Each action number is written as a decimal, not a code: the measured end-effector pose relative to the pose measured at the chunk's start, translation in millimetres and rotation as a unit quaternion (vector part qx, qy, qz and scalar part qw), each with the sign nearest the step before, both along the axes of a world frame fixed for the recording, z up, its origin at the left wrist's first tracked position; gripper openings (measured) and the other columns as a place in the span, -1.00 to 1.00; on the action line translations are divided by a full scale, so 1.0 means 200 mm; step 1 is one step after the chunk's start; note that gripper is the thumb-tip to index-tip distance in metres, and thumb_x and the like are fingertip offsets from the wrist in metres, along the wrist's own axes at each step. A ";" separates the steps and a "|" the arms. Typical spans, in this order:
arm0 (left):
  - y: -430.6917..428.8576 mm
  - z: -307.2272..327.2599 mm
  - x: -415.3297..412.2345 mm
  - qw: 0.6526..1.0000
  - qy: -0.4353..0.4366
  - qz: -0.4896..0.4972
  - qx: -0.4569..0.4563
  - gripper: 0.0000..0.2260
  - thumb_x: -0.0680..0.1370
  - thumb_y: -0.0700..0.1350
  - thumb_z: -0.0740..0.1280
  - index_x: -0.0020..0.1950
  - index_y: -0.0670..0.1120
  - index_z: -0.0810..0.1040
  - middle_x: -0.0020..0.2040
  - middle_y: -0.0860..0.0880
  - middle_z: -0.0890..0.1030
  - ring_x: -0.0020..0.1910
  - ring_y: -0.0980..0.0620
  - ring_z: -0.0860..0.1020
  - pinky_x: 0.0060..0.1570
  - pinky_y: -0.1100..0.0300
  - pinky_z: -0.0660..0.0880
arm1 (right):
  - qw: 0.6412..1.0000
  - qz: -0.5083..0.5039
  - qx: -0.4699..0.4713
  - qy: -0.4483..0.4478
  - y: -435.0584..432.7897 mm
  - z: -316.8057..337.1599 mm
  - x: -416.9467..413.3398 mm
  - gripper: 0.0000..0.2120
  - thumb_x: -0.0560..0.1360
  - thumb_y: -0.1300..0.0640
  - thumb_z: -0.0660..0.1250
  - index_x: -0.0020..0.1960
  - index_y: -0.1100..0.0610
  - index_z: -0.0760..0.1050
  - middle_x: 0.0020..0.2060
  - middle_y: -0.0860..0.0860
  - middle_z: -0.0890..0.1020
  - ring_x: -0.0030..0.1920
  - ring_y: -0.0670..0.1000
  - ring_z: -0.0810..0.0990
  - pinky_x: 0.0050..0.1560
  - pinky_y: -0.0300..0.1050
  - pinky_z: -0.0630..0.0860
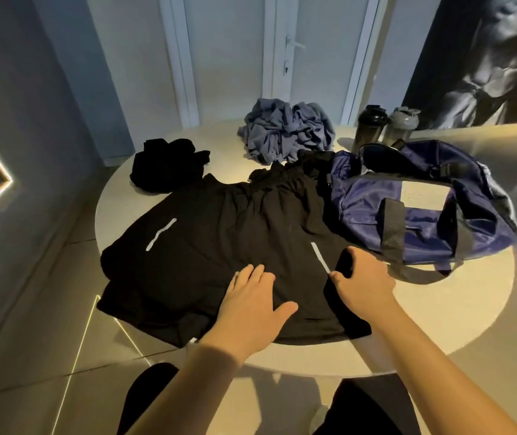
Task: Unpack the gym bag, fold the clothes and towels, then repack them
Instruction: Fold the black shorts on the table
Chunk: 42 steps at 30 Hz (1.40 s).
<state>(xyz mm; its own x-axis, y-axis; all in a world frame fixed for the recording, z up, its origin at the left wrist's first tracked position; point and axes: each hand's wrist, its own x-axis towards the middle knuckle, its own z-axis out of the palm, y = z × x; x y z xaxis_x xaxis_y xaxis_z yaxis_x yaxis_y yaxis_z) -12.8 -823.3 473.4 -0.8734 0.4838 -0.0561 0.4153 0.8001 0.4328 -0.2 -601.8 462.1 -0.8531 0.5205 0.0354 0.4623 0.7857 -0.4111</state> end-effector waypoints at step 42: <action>0.22 0.07 0.00 0.928 0.016 0.132 0.347 -0.53 0.52 0.07 0.47 0.39 0.15 0.42 0.25 0.22 0.44 0.18 0.22 0.48 0.11 0.31 0.46 | 0.772 0.091 -0.629 -0.001 -0.09 0.32 -0.13 -0.74 0.62 0.16 0.32 0.20 0.31 0.60 0.07 0.20 0.70 0.04 0.12 0.66 0.08 0.02 0.62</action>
